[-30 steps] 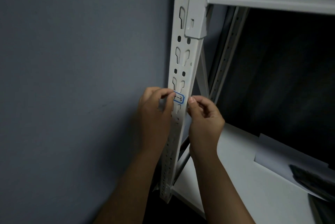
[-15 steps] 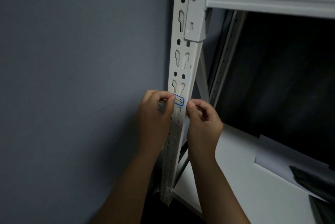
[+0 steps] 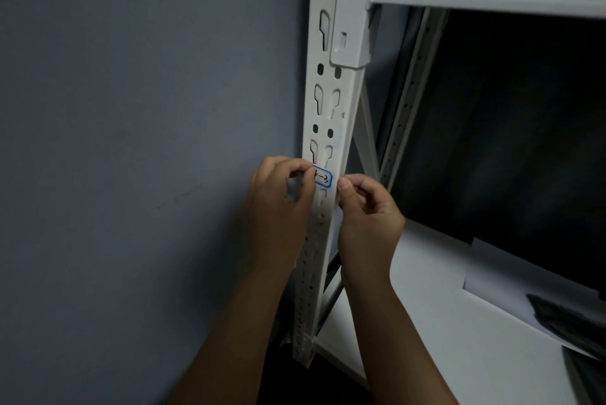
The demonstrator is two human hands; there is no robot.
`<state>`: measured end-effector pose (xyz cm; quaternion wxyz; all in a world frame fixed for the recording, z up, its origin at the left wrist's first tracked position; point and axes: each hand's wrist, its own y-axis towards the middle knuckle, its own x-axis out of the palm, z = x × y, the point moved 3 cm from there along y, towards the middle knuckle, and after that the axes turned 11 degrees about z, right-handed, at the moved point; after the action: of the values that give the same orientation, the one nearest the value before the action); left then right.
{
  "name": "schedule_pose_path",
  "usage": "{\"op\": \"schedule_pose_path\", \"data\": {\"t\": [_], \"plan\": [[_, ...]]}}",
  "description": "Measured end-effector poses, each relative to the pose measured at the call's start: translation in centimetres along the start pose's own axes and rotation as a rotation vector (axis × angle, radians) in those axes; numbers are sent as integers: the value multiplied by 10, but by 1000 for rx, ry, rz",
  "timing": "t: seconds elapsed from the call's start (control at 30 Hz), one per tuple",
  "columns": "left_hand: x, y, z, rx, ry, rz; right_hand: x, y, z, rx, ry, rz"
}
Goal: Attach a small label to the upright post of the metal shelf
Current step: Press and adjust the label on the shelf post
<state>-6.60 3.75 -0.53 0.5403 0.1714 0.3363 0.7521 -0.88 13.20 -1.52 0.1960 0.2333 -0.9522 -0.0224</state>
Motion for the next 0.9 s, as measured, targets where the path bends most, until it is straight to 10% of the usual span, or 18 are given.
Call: {"op": "schedule_pose_path", "data": {"t": [0.23, 0.9], "plan": [[3, -5, 12, 87, -3, -198, 0, 2, 2, -38, -45, 15], [0, 2, 1, -71, -47, 7, 0, -2, 1, -13, -32, 14]]}}
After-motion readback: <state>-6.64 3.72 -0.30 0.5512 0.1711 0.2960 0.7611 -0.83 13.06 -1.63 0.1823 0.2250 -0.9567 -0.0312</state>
